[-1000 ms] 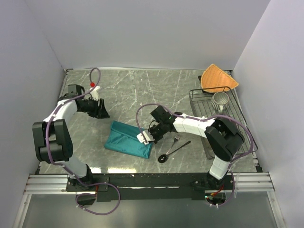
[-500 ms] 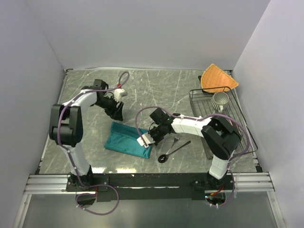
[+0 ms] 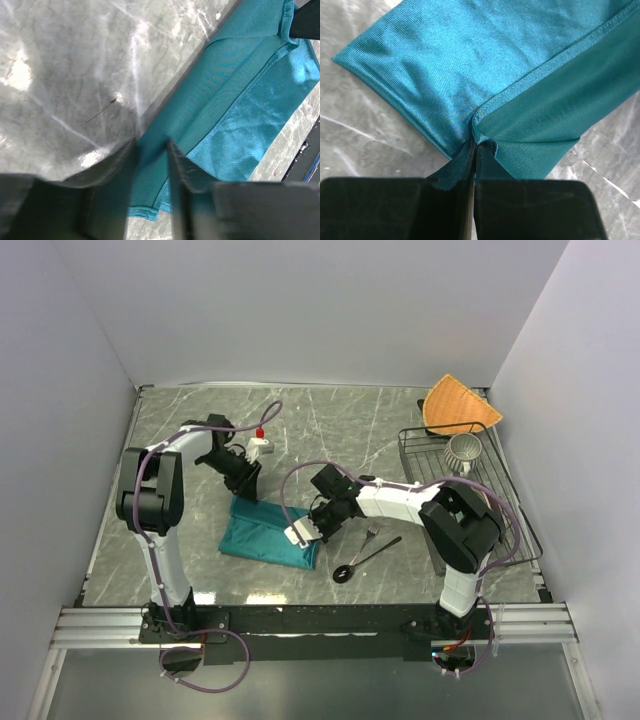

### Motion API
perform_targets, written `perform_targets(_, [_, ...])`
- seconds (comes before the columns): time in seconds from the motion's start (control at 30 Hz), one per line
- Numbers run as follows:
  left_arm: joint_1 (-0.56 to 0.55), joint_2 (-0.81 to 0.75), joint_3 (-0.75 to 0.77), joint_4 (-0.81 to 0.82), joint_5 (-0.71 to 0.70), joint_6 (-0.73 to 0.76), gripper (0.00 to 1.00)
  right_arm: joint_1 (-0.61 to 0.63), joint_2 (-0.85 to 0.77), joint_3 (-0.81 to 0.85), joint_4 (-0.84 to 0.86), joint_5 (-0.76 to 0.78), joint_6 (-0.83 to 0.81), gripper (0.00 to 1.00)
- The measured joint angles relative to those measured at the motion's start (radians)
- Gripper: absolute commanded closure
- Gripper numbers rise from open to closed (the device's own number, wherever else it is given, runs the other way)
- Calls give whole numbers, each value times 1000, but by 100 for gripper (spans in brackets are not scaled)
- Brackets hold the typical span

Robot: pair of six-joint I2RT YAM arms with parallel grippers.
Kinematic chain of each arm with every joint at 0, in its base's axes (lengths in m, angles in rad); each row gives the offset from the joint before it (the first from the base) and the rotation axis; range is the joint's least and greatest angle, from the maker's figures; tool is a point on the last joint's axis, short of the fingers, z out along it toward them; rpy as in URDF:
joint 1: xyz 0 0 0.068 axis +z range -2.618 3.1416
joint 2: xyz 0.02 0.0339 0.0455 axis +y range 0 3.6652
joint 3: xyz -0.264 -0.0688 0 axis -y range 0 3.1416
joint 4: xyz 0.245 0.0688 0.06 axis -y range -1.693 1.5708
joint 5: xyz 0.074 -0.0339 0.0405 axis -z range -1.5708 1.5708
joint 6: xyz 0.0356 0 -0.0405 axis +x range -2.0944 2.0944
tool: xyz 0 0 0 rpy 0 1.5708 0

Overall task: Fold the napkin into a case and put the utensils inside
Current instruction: Fold the lower triangle-folded napkin at the center of the board, then smooth out the 2/3-rectangle-folded napkin at the center of the board.

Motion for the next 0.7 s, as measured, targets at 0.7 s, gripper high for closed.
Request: perform_targets(0.7, [177,-206,-177,239,43,-238,65,-83,51,64,73,46,-79,100])
